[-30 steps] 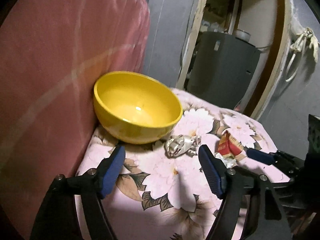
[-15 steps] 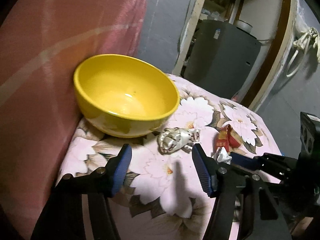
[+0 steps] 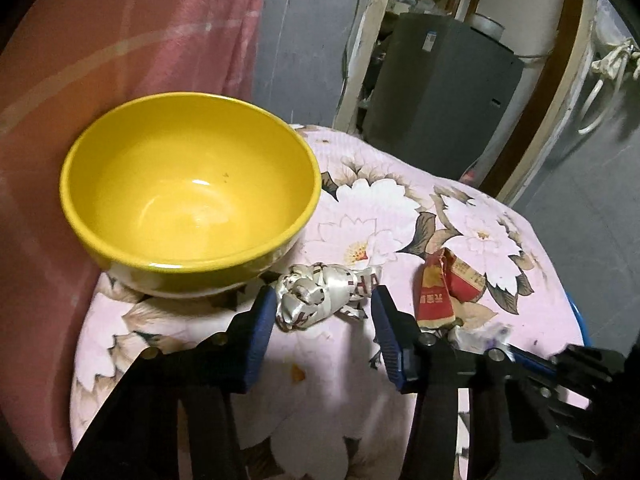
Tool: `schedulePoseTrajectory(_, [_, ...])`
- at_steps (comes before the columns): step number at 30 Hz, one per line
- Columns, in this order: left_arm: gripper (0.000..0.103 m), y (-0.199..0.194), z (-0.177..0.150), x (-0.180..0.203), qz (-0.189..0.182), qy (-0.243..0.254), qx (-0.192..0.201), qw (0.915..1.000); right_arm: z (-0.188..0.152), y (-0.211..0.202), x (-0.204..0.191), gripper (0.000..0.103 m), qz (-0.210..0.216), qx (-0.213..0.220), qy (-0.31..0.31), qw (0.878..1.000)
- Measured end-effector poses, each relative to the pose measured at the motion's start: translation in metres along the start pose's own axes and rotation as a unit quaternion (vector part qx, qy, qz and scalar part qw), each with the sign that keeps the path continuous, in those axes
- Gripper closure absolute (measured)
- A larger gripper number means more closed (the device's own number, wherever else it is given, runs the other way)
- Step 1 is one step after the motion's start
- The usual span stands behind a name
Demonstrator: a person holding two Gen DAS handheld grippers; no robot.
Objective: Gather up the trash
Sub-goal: 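Grasp the silver foil ball with the left tool while the right tool grasps white foil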
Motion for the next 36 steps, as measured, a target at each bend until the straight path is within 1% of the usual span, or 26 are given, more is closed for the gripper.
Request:
schedulePoseTrajectory(1, [0.064, 0.002, 0.001, 0.001, 0.002, -0.001, -0.003, 1.0, -0.001, -0.003, 0.002, 0.087, 0.0, 0.005, 0.005, 1.0])
schedulePoseTrajectory(2, [0.07, 0.003, 0.001, 0.001, 0.006, -0.001, -0.005, 1.0, -0.002, -0.006, 0.003, 0.087, 0.002, 0.01, 0.01, 1.0])
schedulePoseTrajectory(3, [0.07, 0.004, 0.002, 0.002, 0.01, 0.0, -0.006, 0.9999, -0.002, -0.009, 0.005, 0.087, 0.004, 0.015, 0.015, 1.0])
schedulePoseTrajectory(14, [0.072, -0.005, -0.004, 0.01, 0.003, 0.007, -0.002, 1.0, -0.007, -0.024, 0.009, 0.087, 0.01, 0.042, 0.042, 0.998])
schedulePoseTrajectory(19, [0.072, -0.022, -0.007, 0.01, -0.011, -0.012, 0.014, 0.9998, -0.005, -0.036, 0.009, 0.087, 0.011, 0.068, 0.046, 0.997])
schedulePoseTrajectory(22, [0.072, -0.041, -0.007, 0.013, -0.022, -0.018, 0.037, 0.9989, -0.004, -0.051, 0.007, 0.087, 0.01, 0.094, 0.043, 0.995])
schedulePoseTrajectory(26, [0.072, -0.071, -0.006, 0.026, -0.044, -0.014, 0.081, 0.9956, -0.001, -0.075, 0.005, 0.087, 0.006, 0.132, 0.036, 0.991])
schedulePoseTrajectory(29, [0.072, -0.096, -0.002, 0.045, -0.061, -0.006, 0.115, 0.9915, 0.001, -0.103, 0.003, 0.087, 0.0, 0.175, 0.029, 0.984])
schedulePoseTrajectory(32, [0.072, -0.121, 0.006, 0.068, -0.082, 0.005, 0.154, 0.9846, 0.005, -0.135, 0.002, 0.087, -0.015, 0.218, 0.018, 0.976])
schedulePoseTrajectory(36, [0.072, -0.159, 0.018, 0.102, -0.112, 0.023, 0.208, 0.9713, 0.008, -0.18, -0.001, 0.086, -0.044, 0.273, -0.002, 0.961])
Point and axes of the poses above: each gripper's, at about its wrist camera, not at the fingertips, and y roughly the way its jaws point, x to its right, z to its top, the point moved 6 cm from there along y, roughly the way its jaws point, and after that the axes turned 13 degrees about z, right-handed, at the moved point
